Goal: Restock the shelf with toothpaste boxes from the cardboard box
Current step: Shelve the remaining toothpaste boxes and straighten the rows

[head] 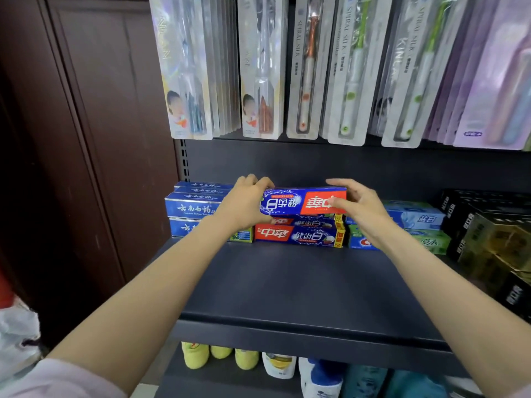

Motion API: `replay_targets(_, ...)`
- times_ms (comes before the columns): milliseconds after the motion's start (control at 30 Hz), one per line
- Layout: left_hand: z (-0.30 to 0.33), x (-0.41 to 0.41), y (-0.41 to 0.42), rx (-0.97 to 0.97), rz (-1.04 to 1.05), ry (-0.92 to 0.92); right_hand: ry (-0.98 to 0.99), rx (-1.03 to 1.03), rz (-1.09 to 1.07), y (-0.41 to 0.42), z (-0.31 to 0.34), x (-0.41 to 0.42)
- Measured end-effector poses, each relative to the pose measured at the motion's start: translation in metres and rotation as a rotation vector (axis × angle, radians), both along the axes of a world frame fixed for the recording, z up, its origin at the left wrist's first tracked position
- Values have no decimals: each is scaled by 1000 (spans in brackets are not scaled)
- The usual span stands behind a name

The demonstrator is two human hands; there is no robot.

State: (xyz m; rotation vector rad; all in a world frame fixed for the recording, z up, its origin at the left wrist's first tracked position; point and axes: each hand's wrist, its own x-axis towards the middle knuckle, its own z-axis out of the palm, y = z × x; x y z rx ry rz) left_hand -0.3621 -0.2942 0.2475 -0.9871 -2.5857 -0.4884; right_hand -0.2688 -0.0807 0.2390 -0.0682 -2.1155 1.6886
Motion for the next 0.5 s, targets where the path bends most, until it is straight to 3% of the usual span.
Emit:
replay_targets(67, 0, -3, 2, 29, 0, -21, 42, -78, -24, 0, -2, -2)
replay_targets(200, 0, 2, 16, 127, -16, -97, 128, -473, -81, -14, -4, -13)
replay_targets(300, -4, 9, 25, 173, -69, -208, 64, -557, -53, -26, -7, -21)
replay_targets(433, -4, 15, 16, 299, -162, -515, 20, -388, -61, -25, 6, -20)
replay_targets(500, 0, 11, 10, 456, -111, -487, 29, -152, -80, -24, 17, -20)
